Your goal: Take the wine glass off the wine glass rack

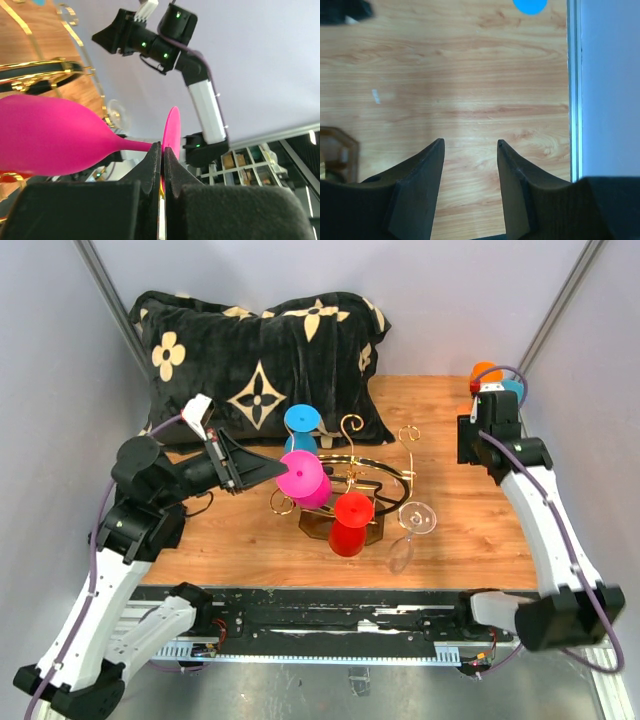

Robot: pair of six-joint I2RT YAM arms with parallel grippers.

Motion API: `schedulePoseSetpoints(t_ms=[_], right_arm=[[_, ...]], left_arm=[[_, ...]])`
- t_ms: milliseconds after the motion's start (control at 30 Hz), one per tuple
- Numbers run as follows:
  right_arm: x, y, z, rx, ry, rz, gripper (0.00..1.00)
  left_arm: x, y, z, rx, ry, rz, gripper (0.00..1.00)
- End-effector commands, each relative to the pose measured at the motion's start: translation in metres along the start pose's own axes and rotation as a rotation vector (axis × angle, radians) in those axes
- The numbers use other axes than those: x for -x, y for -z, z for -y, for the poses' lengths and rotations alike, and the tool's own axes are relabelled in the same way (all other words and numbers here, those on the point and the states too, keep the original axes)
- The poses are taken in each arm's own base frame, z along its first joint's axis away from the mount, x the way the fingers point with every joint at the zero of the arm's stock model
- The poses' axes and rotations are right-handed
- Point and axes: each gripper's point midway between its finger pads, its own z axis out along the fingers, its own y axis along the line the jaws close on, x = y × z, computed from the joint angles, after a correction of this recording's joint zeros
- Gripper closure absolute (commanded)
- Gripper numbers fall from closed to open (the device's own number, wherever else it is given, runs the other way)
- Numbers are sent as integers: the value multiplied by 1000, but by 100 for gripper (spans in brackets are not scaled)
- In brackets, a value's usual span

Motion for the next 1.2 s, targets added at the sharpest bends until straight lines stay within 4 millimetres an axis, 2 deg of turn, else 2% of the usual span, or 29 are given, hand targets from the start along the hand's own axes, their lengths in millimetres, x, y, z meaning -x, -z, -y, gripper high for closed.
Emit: schedulePoseSetpoints(t_ms=[0,100,200,267,333,433,500,600,667,833,867,933,1167], right_arm=[[16,63,-17,44,-51,180,52],[23,94,-35,130,-62,254,52],[19,109,-46,190,-53,246,52],[18,117,-52,228,-43,257,52],[16,121,-57,253,-35,264,52],[14,128,-67,309,-21,259,53],[15,138,-84,417,-27,260,52],[17,154,-107,558,-63,255,50],[17,161,-112,593,-58,260,49],[25,172,-110,608,-43,301,48],[27,172,-111,611,-36,301,48],[29,172,-116,629,-19,299,48],[28,163,-134,691,15,271,47]], left_arm=[[-2,20,69,-210,-84,-5,99],[6,25,91,-260,-149,36,99],[23,28,108,-237,-256,104,100],[42,31,114,-162,-397,190,100],[68,37,107,-11,-496,294,99],[107,52,83,234,-626,441,99],[132,65,60,410,-694,525,100],[160,77,13,679,-801,557,99],[170,80,-27,848,-866,524,100],[171,79,-118,1111,-1037,349,99],[171,82,-131,1148,-1086,329,99],[169,89,-152,1207,-1178,301,99],[144,115,-196,1286,-1401,179,99]])
